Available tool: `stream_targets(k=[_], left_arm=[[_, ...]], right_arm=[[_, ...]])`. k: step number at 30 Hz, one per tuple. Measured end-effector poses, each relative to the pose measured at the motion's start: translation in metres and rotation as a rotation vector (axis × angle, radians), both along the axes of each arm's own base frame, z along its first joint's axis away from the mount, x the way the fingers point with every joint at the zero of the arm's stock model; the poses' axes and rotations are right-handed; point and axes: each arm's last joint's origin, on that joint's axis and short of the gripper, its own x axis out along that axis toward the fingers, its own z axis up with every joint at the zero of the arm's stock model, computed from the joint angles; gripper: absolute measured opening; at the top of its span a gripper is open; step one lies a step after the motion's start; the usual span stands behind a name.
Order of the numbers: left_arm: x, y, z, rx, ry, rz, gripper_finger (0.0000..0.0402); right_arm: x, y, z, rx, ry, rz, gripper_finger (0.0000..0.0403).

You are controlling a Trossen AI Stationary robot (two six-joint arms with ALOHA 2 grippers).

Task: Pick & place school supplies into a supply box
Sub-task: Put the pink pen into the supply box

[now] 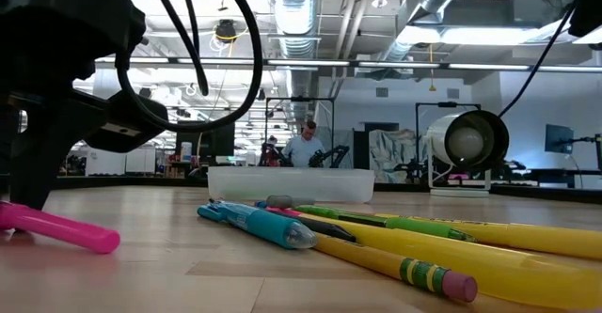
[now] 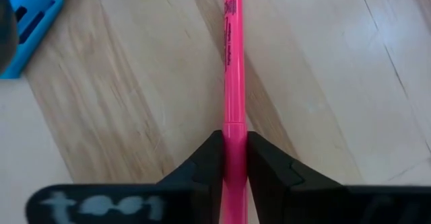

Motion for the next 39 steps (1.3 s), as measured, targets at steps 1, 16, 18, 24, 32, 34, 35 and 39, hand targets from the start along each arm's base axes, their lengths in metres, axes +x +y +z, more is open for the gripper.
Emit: stream_targets(k=[1, 16, 18, 24, 32, 34, 35, 39], left_arm=[[0.000, 0.000, 0.000, -0.003, 0.001, 0.006, 0.0046], [0.010, 0.012, 0.002, -0.039, -0.005, 0.123, 0.0043], [0.014, 0.013, 0.004, -0.030, -0.022, 0.138, 0.0043], [0.028, 0.016, 0.017, -0.039, -0.078, 0.162, 0.0043], [0.053, 0.026, 0.041, -0.037, -0.165, 0.161, 0.0043], [0.058, 0.032, 0.047, -0.011, -0.179, 0.160, 0.0043], [0.061, 0.036, 0.049, 0.004, -0.188, 0.165, 0.0043], [0.072, 0.058, 0.056, 0.062, -0.212, 0.205, 0.0043]], right_arm=[[0.000, 0.000, 0.000, -0.001, -0.001, 0.000, 0.0111], [0.000, 0.000, 0.000, -0.013, -0.013, 0.001, 0.0111], [0.000, 0.000, 0.000, -0.013, -0.013, 0.001, 0.0111], [0.000, 0.000, 0.000, -0.014, -0.012, 0.002, 0.0111], [0.000, 0.000, 0.000, -0.013, -0.012, 0.001, 0.0111], [0.000, 0.000, 0.000, -0.012, -0.013, 0.001, 0.0111], [0.000, 0.000, 0.000, -0.012, -0.013, 0.001, 0.0111], [0.000, 0.000, 0.000, -0.012, -0.013, 0.001, 0.0111]])
